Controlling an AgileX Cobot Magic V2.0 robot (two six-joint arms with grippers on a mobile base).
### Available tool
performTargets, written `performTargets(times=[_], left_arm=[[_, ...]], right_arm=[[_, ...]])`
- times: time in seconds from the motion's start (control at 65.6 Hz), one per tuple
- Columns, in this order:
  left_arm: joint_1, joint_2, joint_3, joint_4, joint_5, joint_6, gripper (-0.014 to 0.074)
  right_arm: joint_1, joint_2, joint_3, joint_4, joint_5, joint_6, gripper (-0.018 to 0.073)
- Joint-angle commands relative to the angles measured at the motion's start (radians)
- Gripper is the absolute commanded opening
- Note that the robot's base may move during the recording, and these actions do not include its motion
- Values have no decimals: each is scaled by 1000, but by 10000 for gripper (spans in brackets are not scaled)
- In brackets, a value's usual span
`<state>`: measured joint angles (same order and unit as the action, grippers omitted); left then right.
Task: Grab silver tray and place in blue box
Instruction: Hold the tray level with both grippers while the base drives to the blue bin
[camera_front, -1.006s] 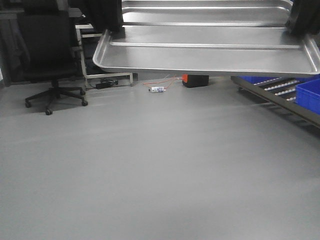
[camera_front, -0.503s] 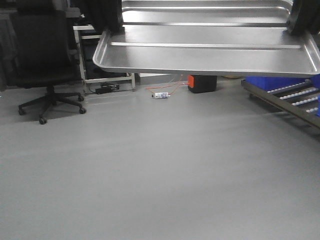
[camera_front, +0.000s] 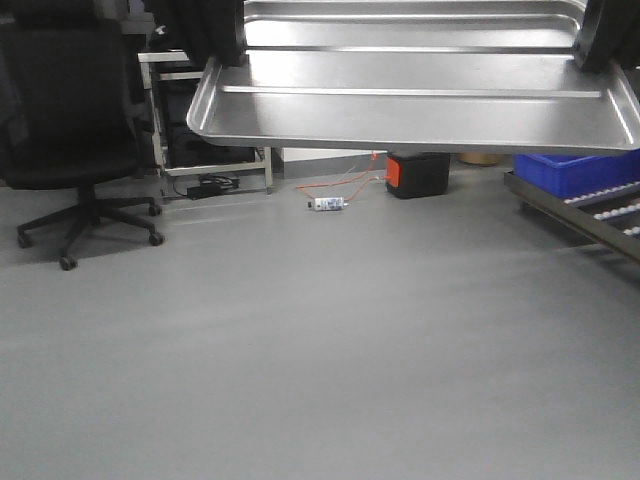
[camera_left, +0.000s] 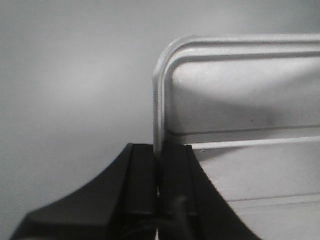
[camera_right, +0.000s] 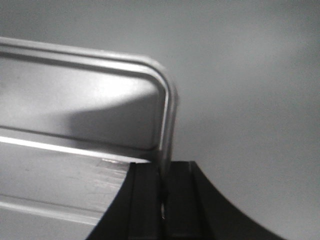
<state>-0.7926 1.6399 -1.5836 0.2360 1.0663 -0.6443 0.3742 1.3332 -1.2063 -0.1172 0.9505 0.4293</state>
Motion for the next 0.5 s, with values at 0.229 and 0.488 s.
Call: performTargets(times=[0.229, 0.488], left_arm=[[-6, -48, -33, 25, -27, 9, -105], [-6, -48, -33, 25, -28, 9, -105]], right_arm=[[-2, -29, -37, -28, -49, -18, 59], [-2, -29, -37, -28, -47, -18, 59]])
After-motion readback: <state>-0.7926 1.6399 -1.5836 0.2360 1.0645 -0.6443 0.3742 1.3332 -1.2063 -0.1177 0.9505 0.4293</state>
